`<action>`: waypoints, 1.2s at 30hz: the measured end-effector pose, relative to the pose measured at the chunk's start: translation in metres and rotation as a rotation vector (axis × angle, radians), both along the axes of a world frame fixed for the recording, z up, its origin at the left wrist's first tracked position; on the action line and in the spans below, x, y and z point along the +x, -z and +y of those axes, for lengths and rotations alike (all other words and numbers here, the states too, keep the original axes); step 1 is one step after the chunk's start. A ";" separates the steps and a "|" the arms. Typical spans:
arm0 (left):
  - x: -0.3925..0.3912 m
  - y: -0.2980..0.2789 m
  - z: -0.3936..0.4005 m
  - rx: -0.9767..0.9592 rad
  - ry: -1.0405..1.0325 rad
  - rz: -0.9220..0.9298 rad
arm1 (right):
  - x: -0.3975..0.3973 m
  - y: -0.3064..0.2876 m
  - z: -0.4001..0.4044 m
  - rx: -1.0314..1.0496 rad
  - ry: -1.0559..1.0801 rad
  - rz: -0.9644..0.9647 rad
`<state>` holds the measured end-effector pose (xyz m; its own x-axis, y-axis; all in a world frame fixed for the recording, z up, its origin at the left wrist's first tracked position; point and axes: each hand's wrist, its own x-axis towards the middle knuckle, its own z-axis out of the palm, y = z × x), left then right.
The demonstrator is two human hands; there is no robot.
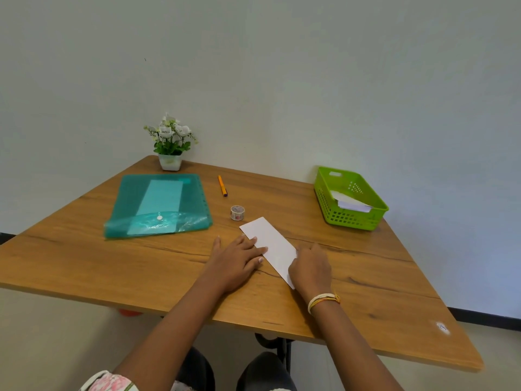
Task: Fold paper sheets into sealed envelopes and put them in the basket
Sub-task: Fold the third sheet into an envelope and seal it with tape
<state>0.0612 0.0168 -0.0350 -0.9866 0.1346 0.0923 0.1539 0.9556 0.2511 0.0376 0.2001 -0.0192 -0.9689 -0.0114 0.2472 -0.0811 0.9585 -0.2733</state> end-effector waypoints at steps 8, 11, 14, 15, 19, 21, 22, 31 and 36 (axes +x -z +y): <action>0.001 0.003 0.000 0.027 -0.026 0.142 | 0.001 0.004 -0.026 -0.061 -0.151 0.100; 0.002 0.004 -0.002 -0.037 -0.050 0.226 | 0.003 0.010 -0.037 -0.006 -0.330 -0.003; 0.002 0.004 0.000 -0.035 -0.081 0.321 | 0.000 0.009 -0.037 0.037 -0.426 -0.136; 0.003 0.004 0.001 -0.033 -0.081 0.339 | -0.001 0.007 -0.036 0.017 -0.445 -0.159; 0.000 0.008 -0.001 -0.008 -0.054 0.254 | -0.002 0.001 -0.036 -0.157 -0.411 -0.186; -0.002 0.009 -0.003 -0.007 -0.075 0.146 | -0.004 0.000 -0.037 -0.198 -0.381 -0.156; -0.003 0.010 -0.002 -0.026 -0.085 0.106 | -0.006 -0.001 -0.039 -0.179 -0.376 -0.120; -0.010 0.013 -0.003 -0.047 -0.126 0.037 | -0.019 0.013 -0.049 0.128 -0.515 -0.184; -0.009 0.011 0.003 -0.039 -0.234 0.021 | -0.030 0.014 -0.029 0.144 -0.389 -0.227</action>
